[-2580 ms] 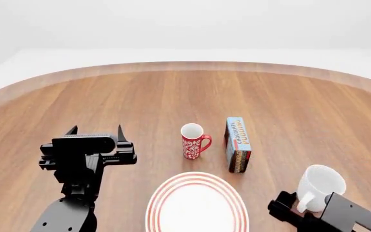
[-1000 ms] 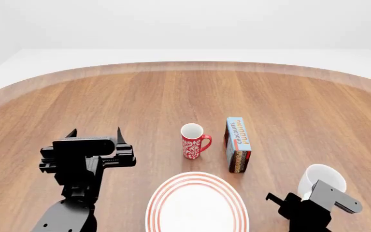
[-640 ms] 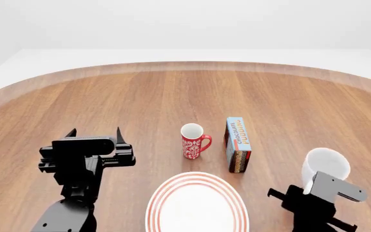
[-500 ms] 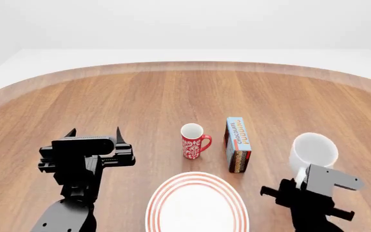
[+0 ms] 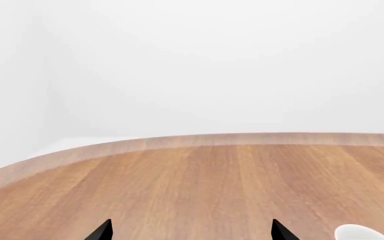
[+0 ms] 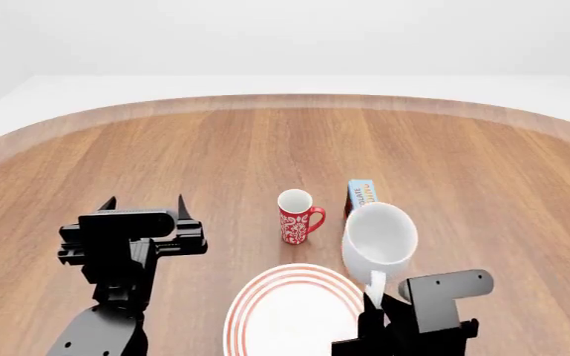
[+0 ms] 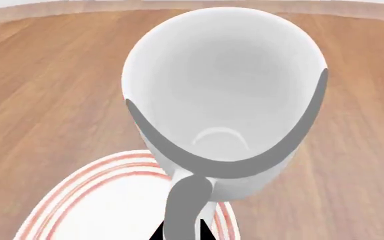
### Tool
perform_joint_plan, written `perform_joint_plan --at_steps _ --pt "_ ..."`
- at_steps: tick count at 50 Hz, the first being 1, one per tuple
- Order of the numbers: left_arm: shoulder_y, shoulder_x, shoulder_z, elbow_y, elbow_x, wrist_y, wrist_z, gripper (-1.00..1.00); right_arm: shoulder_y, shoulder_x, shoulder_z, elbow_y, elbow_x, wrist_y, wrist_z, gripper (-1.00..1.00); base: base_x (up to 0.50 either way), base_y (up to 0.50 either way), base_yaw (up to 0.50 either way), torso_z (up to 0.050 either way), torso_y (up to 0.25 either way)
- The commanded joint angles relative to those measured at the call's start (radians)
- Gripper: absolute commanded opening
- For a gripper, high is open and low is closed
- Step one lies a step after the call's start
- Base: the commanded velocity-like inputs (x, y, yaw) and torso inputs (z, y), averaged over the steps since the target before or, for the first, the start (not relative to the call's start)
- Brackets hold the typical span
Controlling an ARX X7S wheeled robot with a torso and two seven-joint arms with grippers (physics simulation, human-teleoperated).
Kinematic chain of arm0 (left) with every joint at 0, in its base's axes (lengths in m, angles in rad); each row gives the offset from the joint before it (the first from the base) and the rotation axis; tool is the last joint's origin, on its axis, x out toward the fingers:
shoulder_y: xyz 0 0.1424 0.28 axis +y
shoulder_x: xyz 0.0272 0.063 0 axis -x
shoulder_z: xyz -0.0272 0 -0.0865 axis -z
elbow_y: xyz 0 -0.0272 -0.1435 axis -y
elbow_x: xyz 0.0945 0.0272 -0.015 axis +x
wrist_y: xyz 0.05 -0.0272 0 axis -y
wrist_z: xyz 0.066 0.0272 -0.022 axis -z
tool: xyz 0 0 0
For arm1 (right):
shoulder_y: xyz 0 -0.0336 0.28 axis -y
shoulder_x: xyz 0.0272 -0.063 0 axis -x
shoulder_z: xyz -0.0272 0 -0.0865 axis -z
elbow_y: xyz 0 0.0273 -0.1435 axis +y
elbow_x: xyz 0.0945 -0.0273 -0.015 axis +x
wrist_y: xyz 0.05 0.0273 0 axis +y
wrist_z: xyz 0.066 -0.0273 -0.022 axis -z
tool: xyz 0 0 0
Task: Pick up the white mug and put it on the plate, and put the chocolate pudding to the right of the plate.
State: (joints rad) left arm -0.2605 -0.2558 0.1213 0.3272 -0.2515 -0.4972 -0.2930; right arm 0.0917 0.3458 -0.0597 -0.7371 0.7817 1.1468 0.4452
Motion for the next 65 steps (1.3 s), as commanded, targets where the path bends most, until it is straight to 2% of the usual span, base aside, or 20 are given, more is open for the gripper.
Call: perform_joint_plan --at_steps 1,25,65 --pt "0.0 -0.004 -0.001 0.002 -0.005 0.0 -0.005 1.0 -0.026 -0.008 -0.073 -0.055 0.039 0.04 -0.029 -1.0 0.0 0.0 0.0 0.0 0.0" --pt "-0.002 -0.01 0.004 -0.006 -0.012 0.007 -0.013 1.0 0.008 -0.019 -0.253 0.157 -0.054 -0.078 -0.151 -1.0 0.0 0.0 0.0 0.0 0.0" --pt "-0.002 -0.019 0.014 -0.02 -0.023 0.02 -0.023 1.0 0.004 -0.019 -0.299 0.327 -0.087 -0.167 -0.206 -1.0 0.0 0.0 0.0 0.0 0.0"
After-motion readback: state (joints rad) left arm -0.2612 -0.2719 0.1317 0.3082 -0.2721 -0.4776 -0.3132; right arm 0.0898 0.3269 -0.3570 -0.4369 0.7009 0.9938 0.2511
